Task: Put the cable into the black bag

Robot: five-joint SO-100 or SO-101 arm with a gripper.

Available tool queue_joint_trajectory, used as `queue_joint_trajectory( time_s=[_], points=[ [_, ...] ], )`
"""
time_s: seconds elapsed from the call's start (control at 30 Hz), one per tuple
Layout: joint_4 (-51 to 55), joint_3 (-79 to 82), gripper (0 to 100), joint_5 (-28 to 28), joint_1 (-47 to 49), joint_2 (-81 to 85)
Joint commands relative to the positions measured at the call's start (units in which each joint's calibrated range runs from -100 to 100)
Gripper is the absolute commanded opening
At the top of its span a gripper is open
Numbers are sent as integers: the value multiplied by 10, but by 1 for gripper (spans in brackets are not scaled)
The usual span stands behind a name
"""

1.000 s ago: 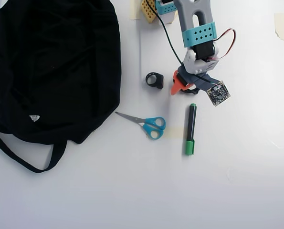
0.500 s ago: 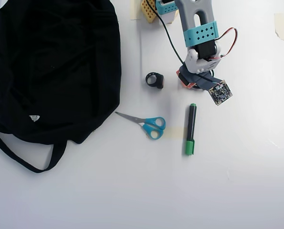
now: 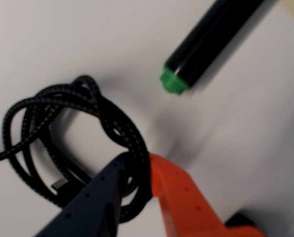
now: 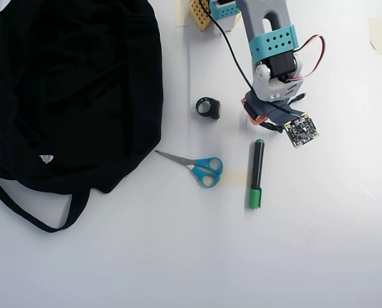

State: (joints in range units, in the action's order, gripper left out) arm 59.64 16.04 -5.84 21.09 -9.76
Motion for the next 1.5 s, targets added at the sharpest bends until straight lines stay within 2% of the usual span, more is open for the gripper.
queue_joint_trajectory(
  time_s=[0.0, 0.4, 0.67, 0.87, 1.47],
  points=[
    [41, -82, 2, 2, 4, 15],
    [268, -292, 2, -2, -16, 16],
    [391, -380, 2, -4, -69, 17],
    [397, -375, 2, -10, -118, 54],
    [396, -221, 2, -20, -272, 236]
  ],
)
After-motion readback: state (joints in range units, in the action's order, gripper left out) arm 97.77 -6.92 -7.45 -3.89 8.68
